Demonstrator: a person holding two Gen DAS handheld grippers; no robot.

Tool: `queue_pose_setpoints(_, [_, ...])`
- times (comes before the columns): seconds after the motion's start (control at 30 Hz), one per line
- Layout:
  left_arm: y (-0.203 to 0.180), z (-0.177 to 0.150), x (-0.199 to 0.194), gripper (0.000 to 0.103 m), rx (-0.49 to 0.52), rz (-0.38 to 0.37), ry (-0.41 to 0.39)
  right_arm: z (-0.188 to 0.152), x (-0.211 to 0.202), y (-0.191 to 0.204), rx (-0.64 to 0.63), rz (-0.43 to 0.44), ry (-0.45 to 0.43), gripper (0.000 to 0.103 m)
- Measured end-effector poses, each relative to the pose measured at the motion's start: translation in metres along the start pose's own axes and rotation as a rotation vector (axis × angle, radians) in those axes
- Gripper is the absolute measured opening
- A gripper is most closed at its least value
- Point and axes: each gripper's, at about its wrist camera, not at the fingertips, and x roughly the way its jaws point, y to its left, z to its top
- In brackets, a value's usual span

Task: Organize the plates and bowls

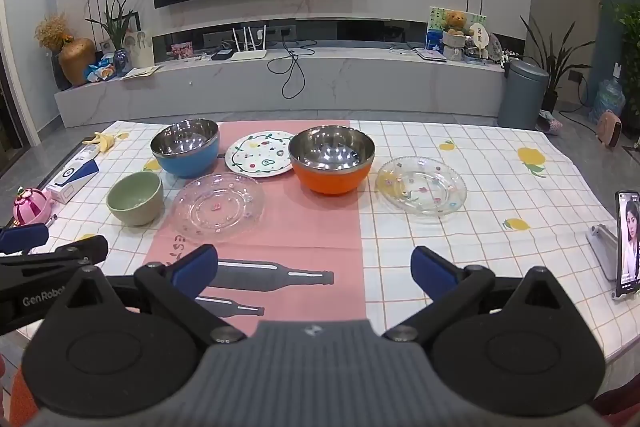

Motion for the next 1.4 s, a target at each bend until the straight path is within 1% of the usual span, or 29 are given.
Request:
queue_pose_setpoints(0.03, [0.000, 0.001, 0.001, 0.078, 0.001, -0.008, -0.002, 0.000, 0.000, -0.001, 0.011, 0.007, -0.004, 0.101])
queue_pose_setpoints(0.07, [0.000, 0.000, -0.003, 0.078, -0.014, -0.002, -0.028, 0.000, 0.000, 0.000, 0.008, 0.005, -0.009, 0.101])
queue_pose_setpoints(0.2, [-0.005, 0.001, -0.003, 0.078, 0.007, 0.012, -0.041, 0.000, -0.001, -0.001, 0.008, 0.006, -0.007, 0.101])
queue_pose_setpoints(0.27, [-0.003, -0.004, -0.008, 0.078, 0.003, 0.006, -0.063, 0.001, -0.002, -0.001, 0.009, 0.007, -0.008, 0.101])
queue_pose_setpoints(0.33, [-0.004, -0.002, -0.011, 0.078, 0.012, -0.005, -0.062, 0.001, -0.003, 0.000, 0.005, 0.005, -0.009, 0.101])
queue_pose_setpoints(0.53, [-0.004, -0.001, -0.010, 0.078, 0.011, -0.005, -0.064, 0.002, -0.004, 0.002, -0.004, 0.009, -0.010, 0.101])
queue_pose_setpoints(0.73, [-0.008, 0.000, -0.011, 0.076, 0.038, 0.000, -0.071, 0.003, -0.005, 0.002, -0.001, 0.009, -0.012, 0.101])
queue_pose_setpoints(0.9, [-0.004, 0.001, -0.012, 0.071, 0.011, -0.021, -0.064, 0.002, -0.003, 0.003, -0.008, 0.010, -0.009, 0.101])
queue_pose_setpoints(1.03, [-0.006, 0.001, -0.013, 0.067, 0.028, -0.028, -0.069, 0.003, -0.003, 0.004, -0.008, 0.011, -0.011, 0.101])
queue_pose_setpoints(1.4, [-0.010, 0.000, -0.014, 0.067, 0.041, -0.018, -0.078, 0.001, -0.002, 0.007, -0.010, 0.010, -0.008, 0.100])
